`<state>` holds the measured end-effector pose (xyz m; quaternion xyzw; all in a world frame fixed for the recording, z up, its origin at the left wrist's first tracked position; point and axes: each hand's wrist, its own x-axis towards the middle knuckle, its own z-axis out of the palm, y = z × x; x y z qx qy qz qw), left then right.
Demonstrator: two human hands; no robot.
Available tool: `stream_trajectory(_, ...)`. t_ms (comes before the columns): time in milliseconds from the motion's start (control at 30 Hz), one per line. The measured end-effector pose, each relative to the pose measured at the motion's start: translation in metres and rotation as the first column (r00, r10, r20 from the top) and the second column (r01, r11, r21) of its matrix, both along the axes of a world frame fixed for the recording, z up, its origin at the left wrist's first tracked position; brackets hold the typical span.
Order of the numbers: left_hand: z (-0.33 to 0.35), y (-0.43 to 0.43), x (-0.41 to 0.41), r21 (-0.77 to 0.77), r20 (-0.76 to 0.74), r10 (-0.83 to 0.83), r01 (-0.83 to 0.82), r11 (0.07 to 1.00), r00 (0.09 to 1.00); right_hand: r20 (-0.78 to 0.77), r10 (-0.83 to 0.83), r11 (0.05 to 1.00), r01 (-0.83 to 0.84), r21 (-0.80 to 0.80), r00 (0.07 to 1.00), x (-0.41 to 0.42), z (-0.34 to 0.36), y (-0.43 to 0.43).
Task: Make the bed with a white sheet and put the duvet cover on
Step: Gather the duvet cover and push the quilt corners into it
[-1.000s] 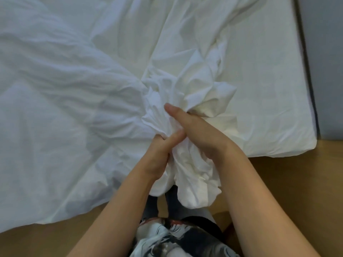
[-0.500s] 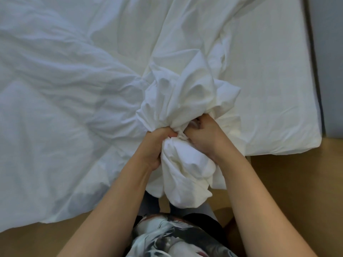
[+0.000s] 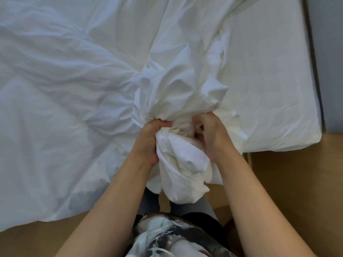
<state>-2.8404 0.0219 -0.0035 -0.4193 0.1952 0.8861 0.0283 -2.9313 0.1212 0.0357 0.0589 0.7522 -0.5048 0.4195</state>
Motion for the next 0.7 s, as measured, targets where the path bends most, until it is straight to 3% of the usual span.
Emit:
stream_trajectory(100, -0.002, -0.001, 0.002, 0.056, -0.031, 0.061, -0.059, 0.997, 0.998, -0.110, 0.083, 0.996, -0.079, 0.044, 0.990, 0.004, -0.003, 0.004)
stream_trajectory(233, -0.004, -0.006, 0.005, 0.049, -0.067, 0.087, -0.084, 0.995, 0.994, -0.146, 0.091, 0.996, -0.090, 0.015, 0.985, 0.009, -0.005, 0.002)
stream_trajectory(433, -0.004, -0.005, 0.009, 0.107, -0.106, 0.065, -0.054, 0.993, 0.992, -0.239, 0.271, 0.955, -0.229, 0.188, 0.932, 0.008, -0.008, -0.012)
stream_trajectory(500, -0.001, -0.008, 0.009, 0.085, -0.098, 0.042, -0.033, 0.996, 0.994, -0.280, 0.249, 0.958, -0.194, 0.209, 0.927, 0.011, -0.010, -0.015)
stream_trajectory(633, -0.002, -0.008, 0.008, -0.117, 0.013, -0.006, 0.008, 0.993, 1.000, -0.290, 0.146, 0.984, -0.109, 0.140, 0.946, 0.020, -0.015, -0.013)
stream_trajectory(700, -0.004, -0.006, 0.011, -0.110, 0.034, 0.018, -0.014, 0.994, 0.999, -0.298, 0.111, 0.989, -0.076, 0.125, 0.948, 0.024, -0.019, -0.011)
